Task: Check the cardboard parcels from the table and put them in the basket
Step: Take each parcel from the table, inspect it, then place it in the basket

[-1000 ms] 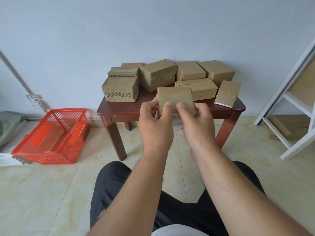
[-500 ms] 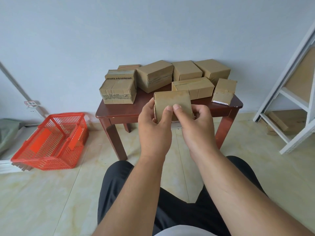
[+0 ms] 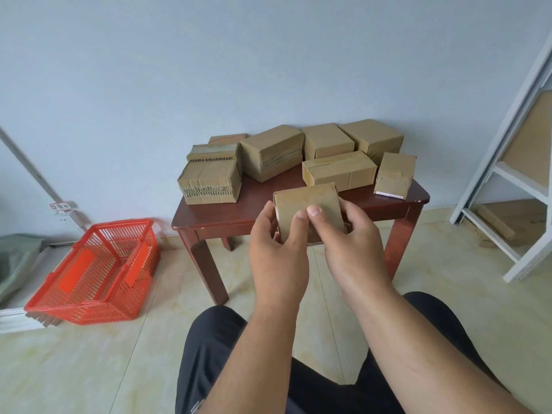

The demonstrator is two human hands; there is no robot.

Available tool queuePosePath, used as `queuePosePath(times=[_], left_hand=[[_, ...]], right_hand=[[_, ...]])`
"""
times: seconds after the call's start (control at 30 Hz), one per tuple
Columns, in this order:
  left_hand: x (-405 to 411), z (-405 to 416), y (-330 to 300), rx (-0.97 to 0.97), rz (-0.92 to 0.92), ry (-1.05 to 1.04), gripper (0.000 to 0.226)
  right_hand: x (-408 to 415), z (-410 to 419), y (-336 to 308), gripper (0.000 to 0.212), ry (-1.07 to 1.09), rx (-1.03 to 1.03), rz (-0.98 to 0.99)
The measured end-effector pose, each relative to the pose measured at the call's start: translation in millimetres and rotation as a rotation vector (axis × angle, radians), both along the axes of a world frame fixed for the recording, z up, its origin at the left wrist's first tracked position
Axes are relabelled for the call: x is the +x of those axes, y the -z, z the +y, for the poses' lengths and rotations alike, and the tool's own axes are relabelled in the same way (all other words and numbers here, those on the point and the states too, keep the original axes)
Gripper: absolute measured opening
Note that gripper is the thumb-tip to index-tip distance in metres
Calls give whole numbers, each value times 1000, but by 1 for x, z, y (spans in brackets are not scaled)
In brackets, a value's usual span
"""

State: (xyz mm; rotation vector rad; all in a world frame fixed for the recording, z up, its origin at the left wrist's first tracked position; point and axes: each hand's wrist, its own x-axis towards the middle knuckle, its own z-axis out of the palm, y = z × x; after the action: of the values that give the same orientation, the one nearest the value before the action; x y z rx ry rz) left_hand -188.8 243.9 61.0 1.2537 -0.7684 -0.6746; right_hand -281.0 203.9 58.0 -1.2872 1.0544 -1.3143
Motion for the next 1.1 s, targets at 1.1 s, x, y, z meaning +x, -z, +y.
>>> queuePosePath(times=[1.1], left_hand=[[2, -1, -5, 6, -11, -8, 36]], right_hand=[[4, 10, -16, 40, 113, 6, 41]])
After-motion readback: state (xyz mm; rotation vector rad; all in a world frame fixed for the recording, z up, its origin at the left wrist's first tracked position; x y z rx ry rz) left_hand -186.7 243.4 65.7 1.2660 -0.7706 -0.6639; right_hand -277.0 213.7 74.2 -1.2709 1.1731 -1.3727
